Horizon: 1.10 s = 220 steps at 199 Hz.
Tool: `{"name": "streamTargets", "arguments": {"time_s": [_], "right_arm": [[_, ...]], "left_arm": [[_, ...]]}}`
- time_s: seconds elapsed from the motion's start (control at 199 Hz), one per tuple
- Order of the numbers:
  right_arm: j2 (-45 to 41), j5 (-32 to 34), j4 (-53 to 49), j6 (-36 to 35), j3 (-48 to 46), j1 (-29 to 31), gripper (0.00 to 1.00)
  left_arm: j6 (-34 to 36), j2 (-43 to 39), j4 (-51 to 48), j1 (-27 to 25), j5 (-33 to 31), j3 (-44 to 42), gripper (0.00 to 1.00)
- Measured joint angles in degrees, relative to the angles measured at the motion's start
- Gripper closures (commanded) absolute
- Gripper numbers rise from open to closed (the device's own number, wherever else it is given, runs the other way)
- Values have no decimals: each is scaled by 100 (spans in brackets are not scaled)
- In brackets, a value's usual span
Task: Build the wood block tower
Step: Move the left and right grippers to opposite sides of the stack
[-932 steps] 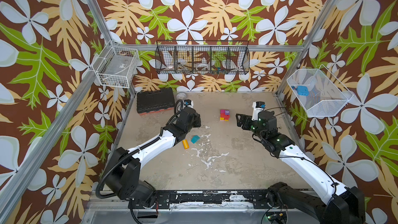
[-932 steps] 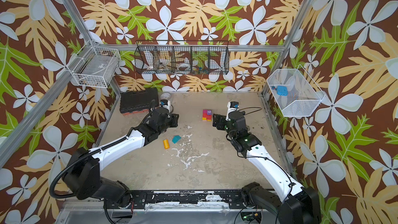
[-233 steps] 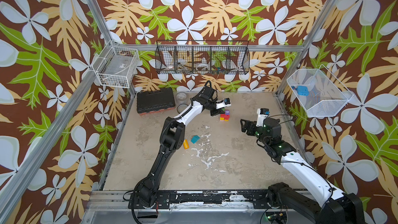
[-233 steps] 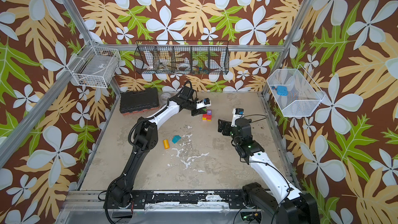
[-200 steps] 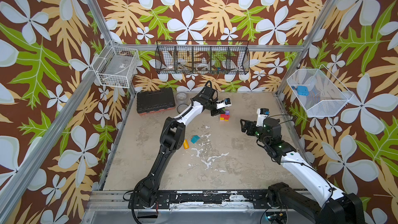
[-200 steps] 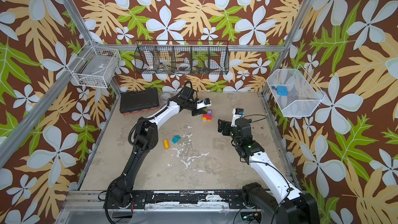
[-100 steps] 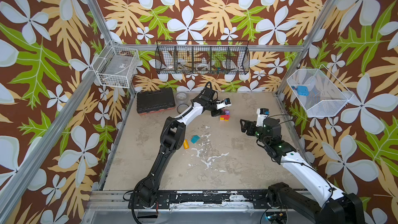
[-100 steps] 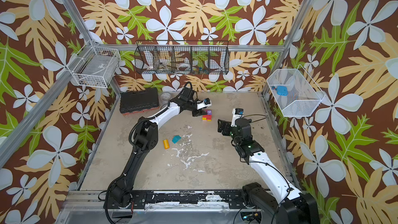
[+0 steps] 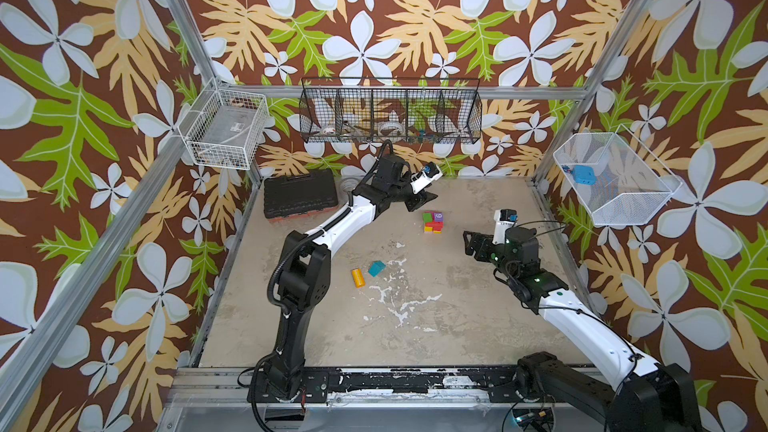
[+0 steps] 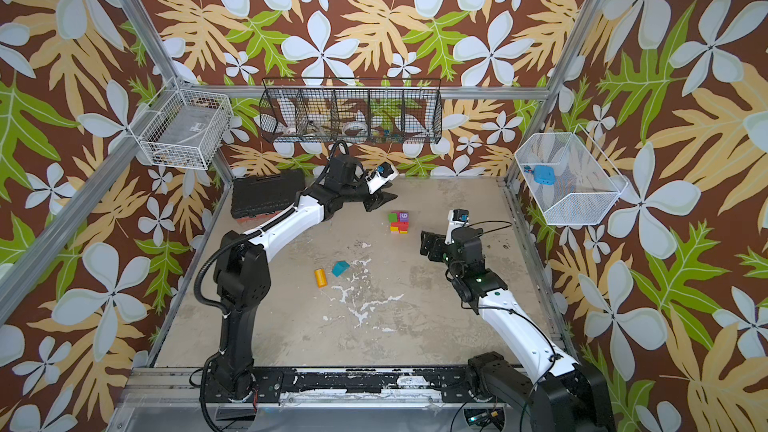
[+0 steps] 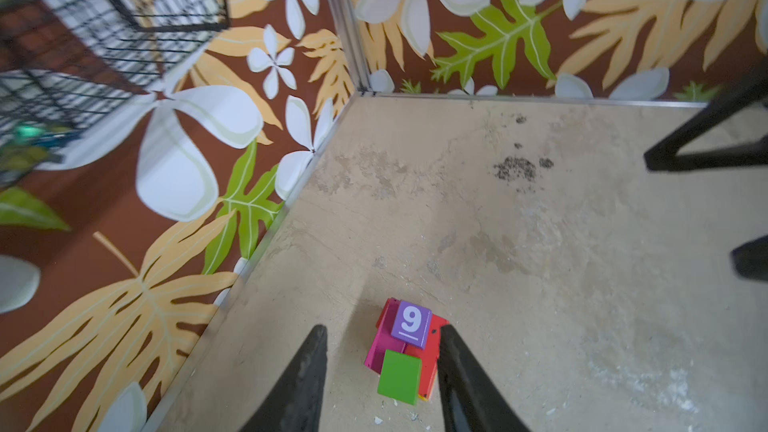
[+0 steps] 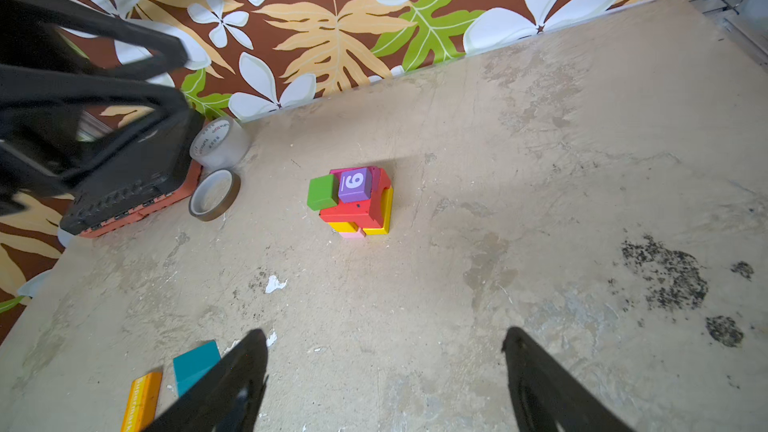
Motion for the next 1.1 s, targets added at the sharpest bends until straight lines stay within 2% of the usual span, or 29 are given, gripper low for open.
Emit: {"name": "streamTargets", "arguments": {"time_s": [0.025, 0.095, 0.246, 0.346, 0.442, 0.652, 0.828, 1.104], "right_arm": [[76, 2, 13, 0, 28, 0, 13], [323, 13, 9, 4, 181, 0, 13], [994, 22, 15, 26, 614, 0, 16], [1598, 13, 9, 46, 1014, 0, 21], [2227, 15, -90, 44, 1508, 0, 27], [3294, 111, -256, 44, 2341, -11, 29], [3930, 164, -411, -50, 2835, -59, 32], [4345, 315, -614, -221, 3143, -232, 34]], "left_arm": [[-271, -162, 153, 2, -160, -216, 48], [-1078, -579, 476, 13, -651, -789, 58], [-2605, -1346, 1137, 116, -1504, -2323, 56], [-3342, -1650, 1491, 133, -1722, -3351, 56], [-3832, -1674, 1670, 118, -1858, -3805, 60], [-4446, -1010, 1980, 111, -1934, -3757, 65], [-4522, -205, 1812, -22, -1845, -3067, 66], [-4518, 667, 1499, -68, -1862, -2041, 68]]}}
